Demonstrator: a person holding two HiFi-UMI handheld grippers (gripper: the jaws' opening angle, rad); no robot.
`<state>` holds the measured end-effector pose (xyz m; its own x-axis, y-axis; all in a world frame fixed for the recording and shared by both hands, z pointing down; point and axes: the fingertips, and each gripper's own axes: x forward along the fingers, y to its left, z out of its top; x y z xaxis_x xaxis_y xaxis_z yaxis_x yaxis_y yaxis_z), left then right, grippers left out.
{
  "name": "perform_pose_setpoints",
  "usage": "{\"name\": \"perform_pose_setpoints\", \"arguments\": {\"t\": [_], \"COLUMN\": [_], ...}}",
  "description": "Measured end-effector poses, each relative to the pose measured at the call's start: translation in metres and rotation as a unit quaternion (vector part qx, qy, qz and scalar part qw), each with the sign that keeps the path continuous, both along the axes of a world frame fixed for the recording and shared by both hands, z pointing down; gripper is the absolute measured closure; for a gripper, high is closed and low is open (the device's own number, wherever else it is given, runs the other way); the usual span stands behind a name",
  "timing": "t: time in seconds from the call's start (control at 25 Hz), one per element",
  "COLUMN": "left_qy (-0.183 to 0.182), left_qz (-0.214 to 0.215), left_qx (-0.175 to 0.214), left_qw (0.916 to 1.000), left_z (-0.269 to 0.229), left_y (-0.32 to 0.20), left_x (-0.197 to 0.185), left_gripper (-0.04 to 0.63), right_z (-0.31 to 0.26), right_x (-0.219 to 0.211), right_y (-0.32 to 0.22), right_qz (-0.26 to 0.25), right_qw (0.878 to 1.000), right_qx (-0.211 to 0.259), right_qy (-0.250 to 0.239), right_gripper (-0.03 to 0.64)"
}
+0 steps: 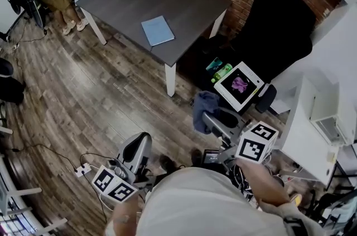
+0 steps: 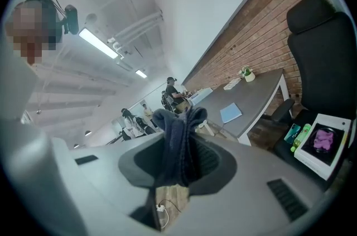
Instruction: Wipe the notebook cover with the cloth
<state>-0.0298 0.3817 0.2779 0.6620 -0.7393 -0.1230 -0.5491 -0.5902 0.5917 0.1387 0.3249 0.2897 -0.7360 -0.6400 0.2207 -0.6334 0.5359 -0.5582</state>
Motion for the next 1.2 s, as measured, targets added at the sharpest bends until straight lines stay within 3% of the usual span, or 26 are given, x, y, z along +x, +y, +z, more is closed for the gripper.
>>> {"name": "perform_pose_setpoints", "arguments": {"t": [0.48,0.8,1.2], "left_qy": [-0.005,-0.004,-0.012], "left_qz": [0.013,-0.003,-0.04], "left_qx": [-0.002,-0.001,-0.004], "left_qw": [0.9999,1.0,0.9991], "left_z": [0.006,0.012,0.016], "left_y": [-0.002,-0.002,-0.032], "left_x": [-0.043,-0.061,-0.06], "left_gripper": [0.591,0.591,0.591], "right_z": [0.003,0.005,0.006], "right_x": [-0.038,-0.059,-0.071], "right_y": [-0.007,-0.012,-0.059], "right_qz": [0.016,-0.008,-0.06], "right_qw": [0.999,0.999,0.997], "right_qx": [0.014,0.021,0.029], "right_qy": [0.029,0.038,0.039], "right_gripper": [0.506,0.506,0.505]}}
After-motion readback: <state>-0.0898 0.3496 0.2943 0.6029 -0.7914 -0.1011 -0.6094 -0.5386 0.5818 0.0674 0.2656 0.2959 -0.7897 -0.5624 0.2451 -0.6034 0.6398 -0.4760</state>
